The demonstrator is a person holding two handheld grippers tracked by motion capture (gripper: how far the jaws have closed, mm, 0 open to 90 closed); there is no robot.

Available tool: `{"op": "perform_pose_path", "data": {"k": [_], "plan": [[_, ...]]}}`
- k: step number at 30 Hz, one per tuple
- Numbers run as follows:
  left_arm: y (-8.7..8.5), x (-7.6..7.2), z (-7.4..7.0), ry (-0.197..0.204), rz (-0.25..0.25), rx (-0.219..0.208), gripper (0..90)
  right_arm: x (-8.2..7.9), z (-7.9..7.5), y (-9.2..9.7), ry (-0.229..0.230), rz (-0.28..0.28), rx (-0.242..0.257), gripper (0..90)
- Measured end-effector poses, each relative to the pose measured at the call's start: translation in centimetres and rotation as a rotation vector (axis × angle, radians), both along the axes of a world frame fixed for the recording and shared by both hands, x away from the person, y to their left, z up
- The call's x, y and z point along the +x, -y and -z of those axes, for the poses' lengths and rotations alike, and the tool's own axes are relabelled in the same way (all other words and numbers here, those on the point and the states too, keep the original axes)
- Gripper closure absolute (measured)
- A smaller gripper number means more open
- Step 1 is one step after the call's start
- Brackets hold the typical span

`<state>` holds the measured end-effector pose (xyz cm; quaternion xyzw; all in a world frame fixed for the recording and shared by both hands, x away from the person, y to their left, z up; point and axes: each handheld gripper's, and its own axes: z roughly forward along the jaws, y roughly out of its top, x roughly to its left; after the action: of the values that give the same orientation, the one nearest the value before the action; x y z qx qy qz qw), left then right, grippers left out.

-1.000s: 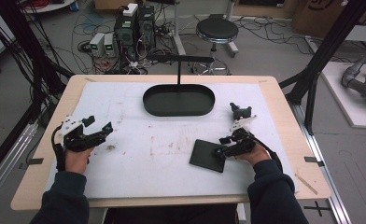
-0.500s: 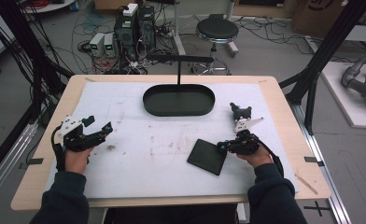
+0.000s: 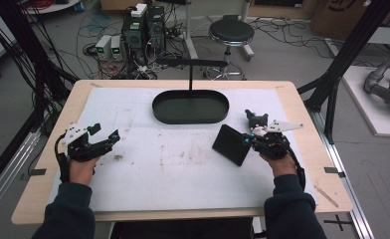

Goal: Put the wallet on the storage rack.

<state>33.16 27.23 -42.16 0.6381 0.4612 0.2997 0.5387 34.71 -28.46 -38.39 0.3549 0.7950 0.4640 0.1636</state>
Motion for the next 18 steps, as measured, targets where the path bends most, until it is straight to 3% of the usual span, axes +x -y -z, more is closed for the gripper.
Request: {"op": "perform_pose_path", "data": {"k": [3,6,8,10,13,15,18], "plan": [[0.0,0.0,0.0,0.000,0.000,0.001,21.9,-0.6,-1.2,-1.2,0.087,0.028,-0.080,90.0],[0.0,0.1,0.0,-0.001,0.001,0.001,22.0,-0.5,-1.1,-2.7,0.076,-0.028,-0.139,90.0],[0.0,0.0,0.0,-0.001,0.000,0.000,22.1,-0.5,-0.9,-3.0,0.070,-0.038,-0.140,90.0],[0.0,0.0,0.0,0.000,0.000,0.001,22.1,-0.4,-0.6,-3.2,0.039,-0.053,-0.095,90.0],[-0.1,-0.1,0.0,-0.003,0.000,0.003,22.1,-0.5,-0.6,-3.2,0.036,-0.075,-0.079,90.0],[-0.1,-0.1,0.0,0.000,-0.003,-0.003,22.0,-0.7,-0.5,-3.4,0.027,-0.118,-0.060,90.0],[-0.2,-0.1,0.0,-0.002,-0.005,0.000,22.1,-1.1,-0.3,-3.8,0.034,-0.145,-0.074,89.9]]}}
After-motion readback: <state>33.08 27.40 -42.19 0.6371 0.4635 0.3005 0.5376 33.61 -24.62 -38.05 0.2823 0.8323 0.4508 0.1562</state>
